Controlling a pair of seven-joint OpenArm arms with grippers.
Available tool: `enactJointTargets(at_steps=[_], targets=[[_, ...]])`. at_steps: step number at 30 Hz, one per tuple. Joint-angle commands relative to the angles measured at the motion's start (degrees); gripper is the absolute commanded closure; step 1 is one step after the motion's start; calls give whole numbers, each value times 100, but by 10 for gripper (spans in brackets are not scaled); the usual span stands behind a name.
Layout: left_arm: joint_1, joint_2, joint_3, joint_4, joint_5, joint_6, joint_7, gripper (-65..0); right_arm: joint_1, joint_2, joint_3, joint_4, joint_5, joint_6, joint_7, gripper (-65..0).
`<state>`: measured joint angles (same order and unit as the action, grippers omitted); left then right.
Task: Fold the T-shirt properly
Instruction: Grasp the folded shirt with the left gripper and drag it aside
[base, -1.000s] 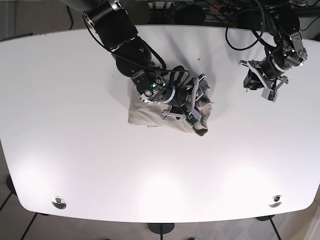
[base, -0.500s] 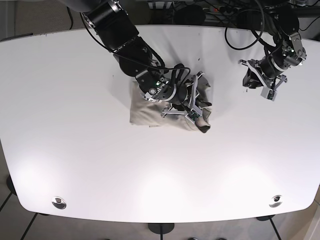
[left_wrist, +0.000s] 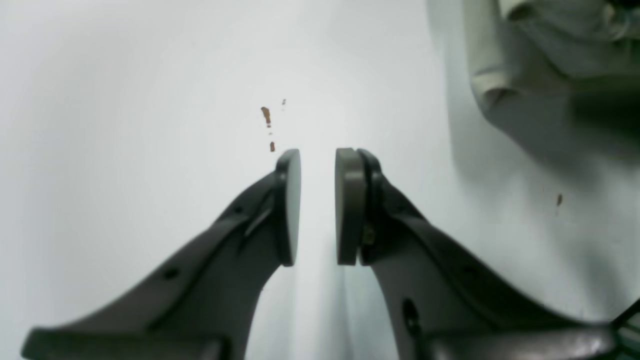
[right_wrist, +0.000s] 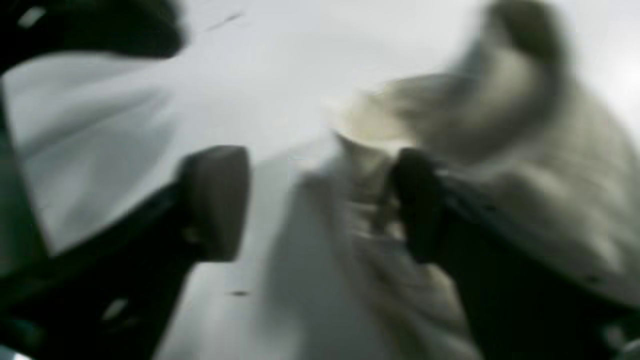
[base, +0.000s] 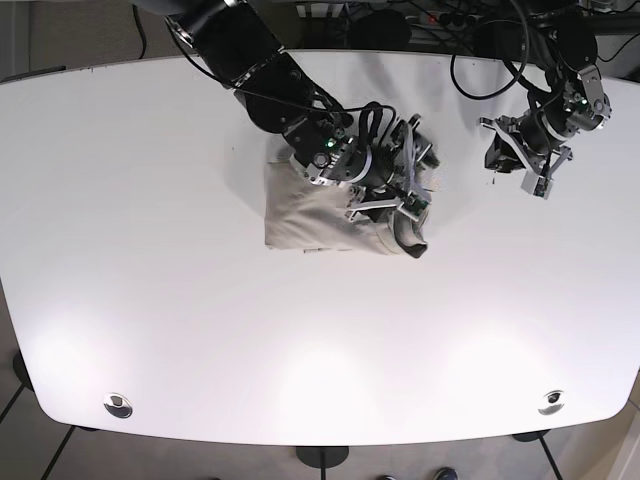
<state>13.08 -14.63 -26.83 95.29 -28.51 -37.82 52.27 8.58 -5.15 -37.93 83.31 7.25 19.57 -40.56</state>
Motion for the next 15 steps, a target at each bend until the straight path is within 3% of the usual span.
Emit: enactJointTargets(at_steps=[1, 5, 8, 10, 12, 15], targets=[[-205, -80, 41, 173, -125, -37, -115, -104, 70, -79, 193, 430, 45, -1, 174, -468], [-398, -80, 674, 586, -125, -37, -115, -104, -168, -35, 1195, 1133, 326, 8, 157, -388], [-618, 96, 1290, 841, -98, -37, -115, -104, -159, 387, 1837, 1256, 906, 8, 157, -301], [-741, 360, 1676, 885, -89, 7, -115, -104, -133, 721, 2523, 1230, 1478, -10, 157, -192], [-926, 606, 1958, 823, -81, 7, -115, -104, -124, 950, 2927, 1071, 1618, -1, 157, -117], [-961, 694, 2116, 454, -81, 15, -115, -104, 34, 1249, 2945, 535, 1653, -1, 218, -105]])
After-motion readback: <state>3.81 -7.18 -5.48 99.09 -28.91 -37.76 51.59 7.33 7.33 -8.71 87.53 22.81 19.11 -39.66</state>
